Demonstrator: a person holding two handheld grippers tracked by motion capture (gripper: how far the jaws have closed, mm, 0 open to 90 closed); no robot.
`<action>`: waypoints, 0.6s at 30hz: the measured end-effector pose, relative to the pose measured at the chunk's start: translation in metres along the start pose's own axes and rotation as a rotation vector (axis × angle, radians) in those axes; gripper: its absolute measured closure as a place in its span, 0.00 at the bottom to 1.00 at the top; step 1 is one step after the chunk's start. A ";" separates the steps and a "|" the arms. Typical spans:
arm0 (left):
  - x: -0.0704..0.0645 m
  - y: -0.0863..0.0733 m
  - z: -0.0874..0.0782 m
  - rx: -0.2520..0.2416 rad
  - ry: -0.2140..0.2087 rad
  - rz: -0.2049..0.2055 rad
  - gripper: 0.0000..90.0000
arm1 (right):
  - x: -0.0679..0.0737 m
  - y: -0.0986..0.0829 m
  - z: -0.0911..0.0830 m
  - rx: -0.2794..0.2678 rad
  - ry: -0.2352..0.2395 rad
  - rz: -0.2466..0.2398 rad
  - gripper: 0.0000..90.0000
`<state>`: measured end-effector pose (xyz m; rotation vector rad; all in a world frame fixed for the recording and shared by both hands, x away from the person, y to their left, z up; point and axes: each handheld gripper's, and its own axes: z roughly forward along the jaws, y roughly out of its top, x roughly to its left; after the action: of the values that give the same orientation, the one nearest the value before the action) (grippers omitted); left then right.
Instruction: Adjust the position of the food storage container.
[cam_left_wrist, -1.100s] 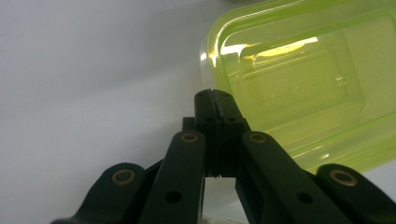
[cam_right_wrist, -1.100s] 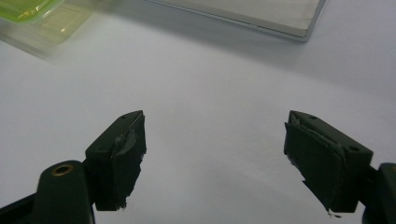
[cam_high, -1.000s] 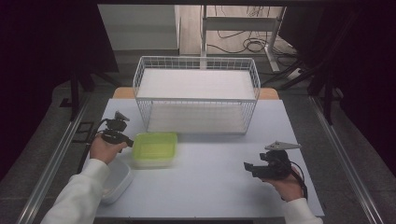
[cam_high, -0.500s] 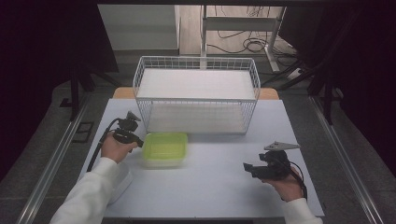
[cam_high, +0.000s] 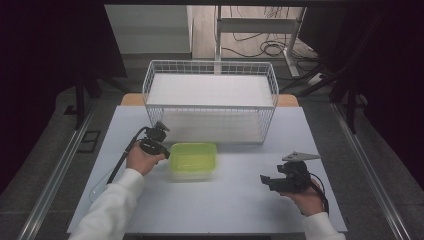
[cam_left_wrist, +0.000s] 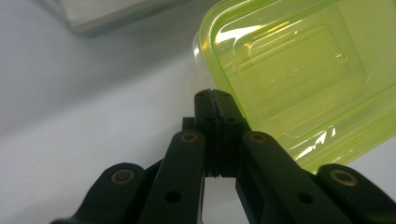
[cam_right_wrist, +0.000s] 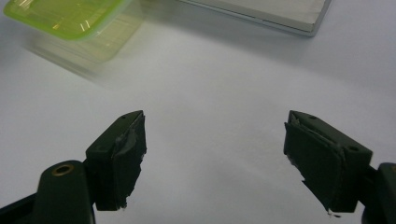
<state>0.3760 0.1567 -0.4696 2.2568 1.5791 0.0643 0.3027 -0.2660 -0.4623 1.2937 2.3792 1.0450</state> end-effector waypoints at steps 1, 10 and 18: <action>-0.003 0.001 0.001 -0.003 -0.003 0.001 1.00 | 0.000 0.000 0.000 0.000 0.000 -0.001 0.23; -0.031 0.010 0.009 -0.011 -0.038 0.034 1.00 | 0.001 0.000 0.002 0.013 -0.005 -0.004 0.23; -0.044 0.016 0.014 -0.030 -0.041 0.036 1.00 | 0.001 -0.001 0.003 0.016 -0.006 -0.001 0.23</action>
<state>0.3775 0.1078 -0.4691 2.2495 1.5068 0.0516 0.3031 -0.2644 -0.4646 1.2984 2.3889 1.0225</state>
